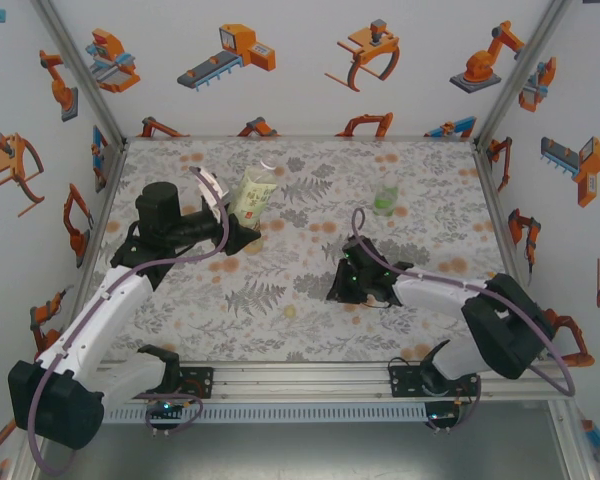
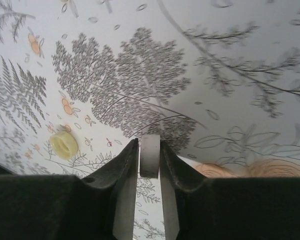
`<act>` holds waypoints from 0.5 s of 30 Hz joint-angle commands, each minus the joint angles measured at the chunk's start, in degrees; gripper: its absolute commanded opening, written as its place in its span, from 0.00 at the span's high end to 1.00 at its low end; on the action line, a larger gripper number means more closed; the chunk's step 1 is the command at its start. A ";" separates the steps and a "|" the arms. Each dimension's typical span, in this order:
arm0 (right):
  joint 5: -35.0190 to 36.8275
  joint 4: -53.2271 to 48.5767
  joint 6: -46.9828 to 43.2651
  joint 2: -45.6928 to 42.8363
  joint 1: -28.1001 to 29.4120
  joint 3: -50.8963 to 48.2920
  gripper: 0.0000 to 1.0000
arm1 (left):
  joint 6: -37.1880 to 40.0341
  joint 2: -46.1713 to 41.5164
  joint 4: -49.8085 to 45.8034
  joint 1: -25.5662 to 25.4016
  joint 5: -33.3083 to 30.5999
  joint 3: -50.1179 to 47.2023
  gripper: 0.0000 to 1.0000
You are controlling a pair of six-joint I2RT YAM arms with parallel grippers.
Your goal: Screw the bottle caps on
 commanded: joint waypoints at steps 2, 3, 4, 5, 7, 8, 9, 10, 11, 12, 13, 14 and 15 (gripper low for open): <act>0.34 -3.80 1.12 -4.38 -4.01 -5.47 0.65 | -0.80 0.56 2.05 -0.34 2.42 0.82 0.91; 1.74 -6.18 0.73 -6.07 -4.28 -5.51 0.63 | -0.80 0.71 2.25 -0.37 2.50 0.81 0.91; 3.58 -9.09 -0.03 -7.61 -4.35 -5.08 0.61 | -0.83 0.85 2.35 -0.37 2.72 0.99 0.91; 4.84 -11.32 -0.51 -8.64 -4.24 -4.43 0.58 | -0.89 0.89 2.19 -0.37 2.85 1.19 0.91; 7.03 -16.28 -1.51 -9.74 -4.26 -1.87 0.56 | -0.89 1.02 2.09 -0.36 2.70 1.05 0.91; 7.54 -17.81 -2.18 -9.92 -4.20 -0.57 0.55 | -0.89 0.99 2.07 -0.37 2.74 0.94 0.91; 8.05 -19.29 -2.65 -9.88 -3.90 0.84 0.55 | -0.84 1.02 2.07 -0.36 2.77 1.08 0.91; 8.87 -20.53 -3.10 -9.68 -3.57 2.07 0.54 | -0.80 0.99 2.00 -0.31 2.74 1.20 0.91; 9.55 -21.33 -3.42 -9.39 -3.13 3.13 0.54 | -0.67 1.04 1.89 -0.33 2.76 1.32 0.90; 10.21 -22.31 -3.66 -8.92 -2.57 4.37 0.54 | -0.58 0.88 1.65 -0.29 2.73 1.30 0.90; 10.90 -23.18 -3.97 -8.22 -1.83 5.59 0.53 | -0.54 0.88 1.69 -0.32 2.69 1.15 0.90; 11.64 -23.89 -4.13 -7.51 -0.99 6.72 0.53 | -0.41 0.79 1.57 -0.30 2.68 1.13 0.90; 12.69 -24.75 -4.58 -6.58 0.07 7.96 0.53 | -0.36 0.67 1.58 -0.31 2.75 1.21 0.90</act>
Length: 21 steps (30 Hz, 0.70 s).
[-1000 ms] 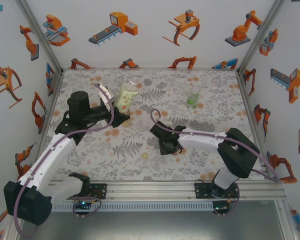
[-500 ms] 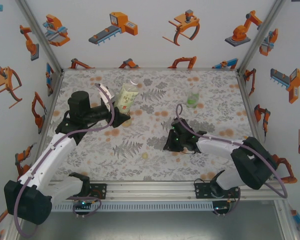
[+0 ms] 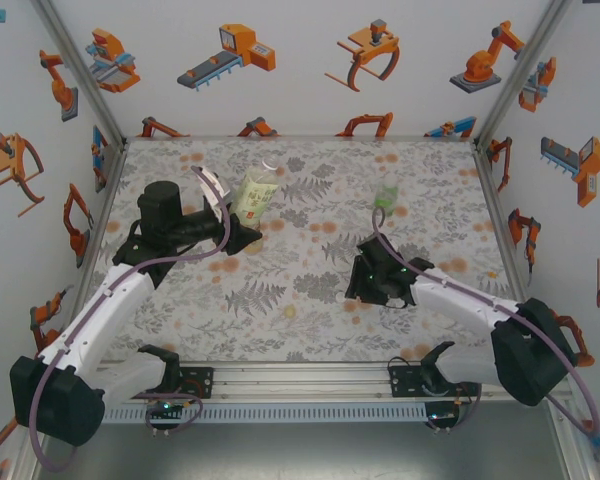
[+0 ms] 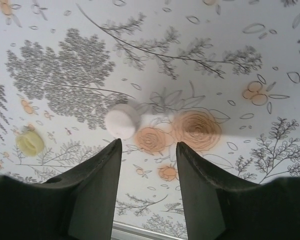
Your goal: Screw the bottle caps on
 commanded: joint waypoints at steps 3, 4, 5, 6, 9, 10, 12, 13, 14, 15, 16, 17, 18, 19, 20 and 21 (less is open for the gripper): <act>7.06 -8.07 -3.08 5.33 4.90 7.58 0.51 | -0.17 -0.55 0.73 -0.32 1.46 1.09 0.90; 7.89 -9.15 -3.56 6.83 5.69 9.19 0.51 | -0.08 -0.50 0.72 -0.31 1.29 1.04 0.90; 9.00 -10.03 -3.78 7.97 6.51 10.46 0.51 | -0.08 -0.48 0.73 -0.29 1.41 1.12 0.90; 10.20 -10.79 -4.06 9.40 7.27 11.65 0.50 | -0.14 -0.44 0.70 -0.30 1.43 1.25 0.90; 10.37 -10.57 -4.71 12.66 8.12 13.74 0.51 | -0.17 -0.48 0.41 -0.27 1.37 1.23 0.90; 10.23 -9.90 -4.92 13.48 8.32 14.06 0.52 | -0.03 -0.61 0.37 -0.39 1.39 1.22 0.90; 9.84 -8.74 -5.25 14.87 8.51 14.44 0.52 | -0.16 -0.86 0.57 -0.41 1.45 1.28 0.90; 9.57 -8.29 -5.36 15.39 8.51 14.64 0.53 | -0.17 -0.91 0.59 -0.41 1.40 1.22 0.90; 9.25 -8.04 -5.52 16.15 8.51 14.97 0.53 | -0.08 -1.04 0.48 -0.50 1.34 1.13 0.90; 9.09 -7.95 -5.63 16.82 8.60 15.38 0.54 | -0.03 -1.04 0.51 -0.57 1.39 1.13 0.90; 9.04 -7.90 -5.85 17.51 8.65 15.69 0.54 | -0.08 -1.15 0.52 -0.57 1.39 1.13 0.90; 9.06 -7.77 -6.04 18.04 8.71 15.80 0.54 | -0.14 -1.10 0.55 -0.58 1.45 1.22 0.90; 9.01 -7.68 -6.06 18.55 8.73 15.76 0.55 | -0.20 -1.08 0.66 -0.59 1.46 1.22 0.90; 8.85 -7.60 -6.17 18.92 8.78 15.84 0.55 | -0.24 -1.03 0.61 -0.66 1.44 1.14 0.90; 8.53 -7.55 -6.23 19.34 8.86 15.82 0.56 | -0.12 -1.08 0.63 -0.67 1.38 1.13 0.90; 8.39 -7.43 -6.33 19.64 8.95 15.88 0.56 | -0.23 -1.06 0.63 -0.64 1.40 1.13 0.90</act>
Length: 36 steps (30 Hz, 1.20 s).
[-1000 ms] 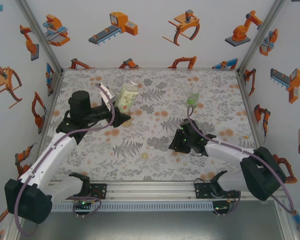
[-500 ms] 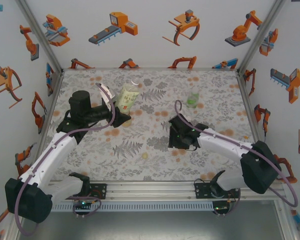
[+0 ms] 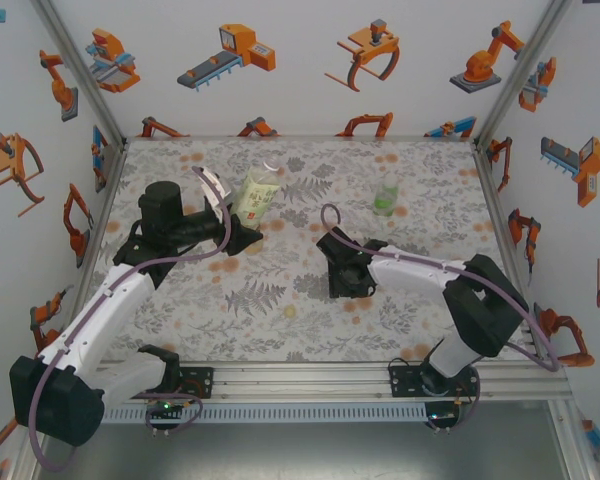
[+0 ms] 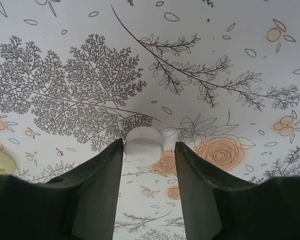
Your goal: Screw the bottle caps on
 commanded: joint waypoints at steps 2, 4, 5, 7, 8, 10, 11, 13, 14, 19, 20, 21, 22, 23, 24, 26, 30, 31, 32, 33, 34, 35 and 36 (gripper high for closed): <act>0.30 -0.38 -1.23 1.21 0.74 1.51 0.58 | -0.36 -0.90 0.93 -0.36 1.42 1.22 0.90; 0.14 -0.71 -1.29 1.71 0.82 1.65 0.59 | -0.41 -0.82 0.79 -0.34 1.45 1.13 0.90; 0.12 -0.88 -1.40 1.83 0.91 1.84 0.60 | -0.36 -0.79 0.89 -0.37 1.43 1.13 0.90; 0.37 -1.00 -1.46 2.10 1.14 1.89 0.60 | -0.51 -0.73 1.01 -0.37 1.64 1.28 0.90; 0.39 -1.05 -1.47 2.14 1.18 1.98 0.60 | -0.60 -0.75 0.93 -0.32 1.60 1.30 0.90; 0.14 -1.24 -1.43 2.60 1.18 2.25 0.61 | -0.41 -0.73 0.77 -0.38 1.53 1.17 0.90; 0.21 -1.28 -1.56 2.78 1.26 2.35 0.61 | -0.38 -0.72 0.79 -0.39 1.54 1.28 0.90; 0.47 -1.26 -1.55 3.12 1.35 2.29 0.61 | -0.43 -0.81 0.75 -0.44 1.59 1.39 0.90; 0.47 -1.37 -1.57 3.38 1.35 2.40 0.61 | -0.36 -0.81 0.62 -0.44 1.51 1.31 0.90; 0.47 -1.35 -1.59 3.60 1.35 2.48 0.62 | 0.23 -0.73 -0.01 -0.54 1.44 1.48 0.89; 0.47 -1.41 -1.72 3.53 1.35 2.59 0.63 | 0.57 -0.76 -0.49 -0.61 1.29 1.48 0.89; 0.31 -1.56 -1.83 3.45 1.44 2.76 0.64 | 1.15 -0.78 -0.91 -0.75 1.08 1.56 0.89; 0.34 -1.61 -1.93 3.16 1.44 2.73 0.65 | 1.56 -0.73 -1.25 -0.95 1.03 1.68 0.89; 0.46 -1.61 -2.00 2.81 1.44 2.63 0.67 | 1.96 -0.72 -1.53 -1.04 1.04 1.87 0.89; 0.60 -1.70 -2.13 2.24 1.44 2.61 0.69 | 2.47 -0.79 -2.03 -1.13 0.99 1.88 0.89; 0.64 -2.19 -2.66 0.80 1.44 2.91 0.73 | 4.54 -0.92 -3.20 -1.96 -0.08 1.83 0.89; 0.93 -3.02 -5.32 -4.36 1.36 3.59 0.80 | 9.69 -0.92 -6.83 -5.13 -2.31 3.17 0.89; 0.79 -3.10 -6.18 -6.07 1.28 3.85 0.81 | 10.65 -0.90 -7.92 -6.03 -3.03 3.70 0.89; 0.51 -3.24 -7.10 -7.66 1.19 4.06 0.83 | 11.83 -0.91 -8.79 -6.79 -3.45 4.21 0.89; 0.11 -3.28 -8.31 -9.43 1.09 4.43 0.85 | 12.93 -0.81 -9.76 -7.47 -3.73 4.74 0.89; -0.17 -3.35 -9.59 -11.16 1.02 4.74 0.86 | 13.56 -0.72 -10.42 -7.95 -3.92 5.16 0.89; -0.48 -3.36 -11.31 -13.22 0.92 5.18 0.88 | 14.15 -0.78 -11.17 -8.55 -4.48 5.75 0.90; -0.87 -3.33 -13.36 -15.24 0.85 5.73 0.89 | 14.53 -0.77 -12.22 -8.99 -4.98 6.41 0.90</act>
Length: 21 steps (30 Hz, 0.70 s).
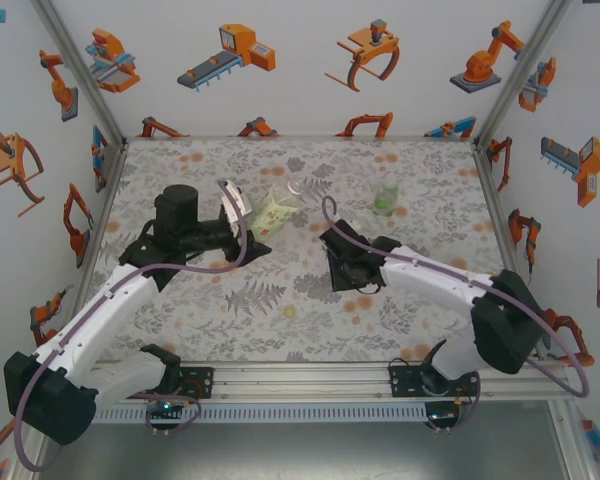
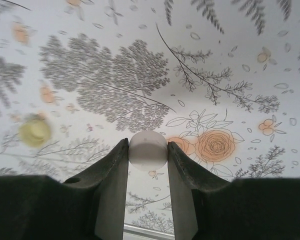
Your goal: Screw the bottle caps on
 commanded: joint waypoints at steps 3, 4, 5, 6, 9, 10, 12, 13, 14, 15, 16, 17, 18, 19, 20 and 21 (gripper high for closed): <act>-0.26 -1.67 -11.99 -11.17 -0.12 5.08 0.98 | 7.69 -1.44 -5.42 -2.19 -2.00 3.84 0.91; -0.28 -1.73 -14.33 -12.97 -0.16 5.54 1.00 | 9.51 -1.87 -5.99 -2.82 -1.97 3.55 0.93; -1.20 -1.39 -17.37 -14.89 -0.11 6.00 1.00 | 11.42 -2.68 -6.30 -3.48 -2.16 2.95 0.95; -2.00 -0.95 -20.23 -16.86 -0.12 6.43 1.00 | 12.80 -3.48 -6.54 -4.19 -2.29 2.46 0.97; -5.39 -0.26 -27.49 -22.25 -0.12 8.28 1.00 | 15.46 -5.36 -7.52 -5.54 -1.05 1.50 0.97; -7.92 0.11 -30.35 -24.00 -0.12 8.54 1.00 | 16.72 -5.69 -8.53 -5.83 -0.62 1.54 0.97; -13.27 0.91 -35.12 -27.26 -0.12 9.59 1.00 | 20.20 -6.38 -11.06 -6.96 -0.53 1.74 0.97; -16.82 1.05 -37.92 -28.72 -0.12 10.38 1.00 | 22.25 -6.75 -12.65 -7.61 -0.82 1.79 0.97; -20.27 1.14 -40.23 -30.04 -0.12 11.18 1.00 | 24.19 -7.12 -13.94 -8.40 -1.15 1.77 0.98; -22.63 1.14 -41.81 -30.87 -0.12 11.90 1.00 | 25.51 -7.36 -14.91 -8.99 -1.67 1.86 0.99; -24.61 1.35 -43.12 -31.78 -0.12 12.66 1.00 | 26.36 -7.61 -15.91 -9.60 -2.48 1.98 1.00; -26.81 1.64 -44.44 -32.49 -0.12 13.34 1.00 | 26.47 -7.84 -16.51 -10.15 -3.13 2.13 1.00; -29.07 1.96 -45.59 -32.91 -0.12 13.82 1.00 | 26.42 -7.98 -16.85 -10.36 -3.09 2.17 1.00; -31.79 2.32 -47.24 -33.28 -0.11 14.24 1.00 | 26.61 -8.09 -17.01 -10.43 -2.58 2.03 1.00; -34.48 2.91 -48.65 -33.68 -0.12 14.32 1.00 | 26.90 -8.12 -17.06 -10.60 -2.20 1.80 1.00; -36.41 3.67 -49.75 -33.87 -0.12 14.30 1.00 | 26.91 -8.11 -17.05 -10.75 -2.16 1.74 1.00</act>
